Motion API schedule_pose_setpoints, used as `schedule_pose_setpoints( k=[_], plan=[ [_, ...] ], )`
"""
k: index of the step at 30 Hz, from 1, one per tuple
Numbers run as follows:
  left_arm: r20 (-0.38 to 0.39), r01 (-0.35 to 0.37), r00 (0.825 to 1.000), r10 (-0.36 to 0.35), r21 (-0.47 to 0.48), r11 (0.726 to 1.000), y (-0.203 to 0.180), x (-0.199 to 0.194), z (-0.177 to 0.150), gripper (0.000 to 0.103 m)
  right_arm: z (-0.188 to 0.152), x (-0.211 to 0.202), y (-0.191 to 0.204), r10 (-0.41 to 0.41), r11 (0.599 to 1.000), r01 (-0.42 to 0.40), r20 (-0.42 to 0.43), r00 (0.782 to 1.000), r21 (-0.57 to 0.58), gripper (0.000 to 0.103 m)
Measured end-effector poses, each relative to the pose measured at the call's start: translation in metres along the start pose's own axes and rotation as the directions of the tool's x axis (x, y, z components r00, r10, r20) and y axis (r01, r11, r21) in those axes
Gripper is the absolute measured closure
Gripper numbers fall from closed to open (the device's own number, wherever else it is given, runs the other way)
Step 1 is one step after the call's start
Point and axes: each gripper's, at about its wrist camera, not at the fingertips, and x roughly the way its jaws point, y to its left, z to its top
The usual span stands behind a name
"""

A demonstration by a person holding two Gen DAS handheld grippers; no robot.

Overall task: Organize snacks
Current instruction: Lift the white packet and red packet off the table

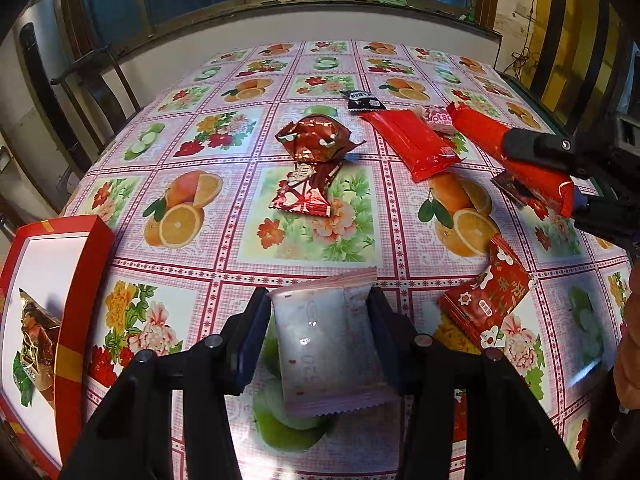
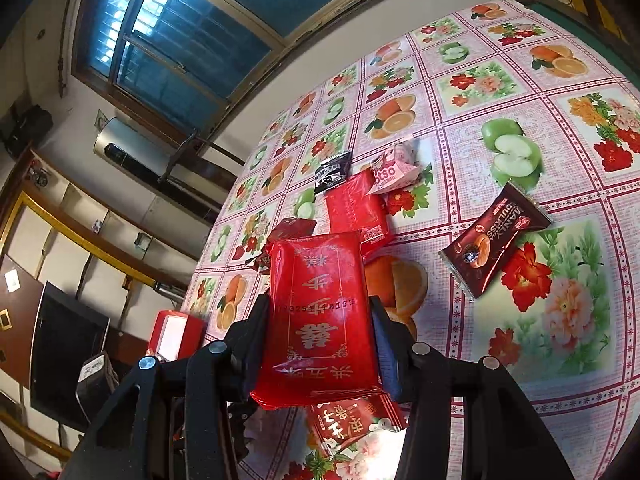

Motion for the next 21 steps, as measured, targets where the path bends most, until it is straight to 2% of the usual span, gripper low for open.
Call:
schedule_pose_setpoints(
  k=[7,12,16,21],
  plan=[
    [0.067,-0.032,0.997,0.033,-0.008,0.999,0.013,-0.023,0.003,0.054,-0.001,-0.002,0.002,0.024,1.0,-0.024,0.004,1.0,-0.005,0.052],
    [0.115,-0.062,0.991,0.064,-0.025,0.998,0.038,-0.046,-0.004,0.054,-0.008,-0.001,0.016,0.06,0.997,-0.06,0.002,0.998,-0.046,0.052],
    [0.141,-0.074,0.987,0.082,-0.062,0.995,0.065,-0.063,-0.012,0.054,-0.017,0.009,0.029,0.037,0.995,-0.037,-0.002,0.999,-0.096,0.052],
    [0.175,-0.083,0.98,0.097,-0.086,0.993,0.093,-0.08,-0.023,0.054,-0.027,0.016,0.034,-0.014,0.996,0.015,0.018,1.0,-0.09,0.052]
  ],
)
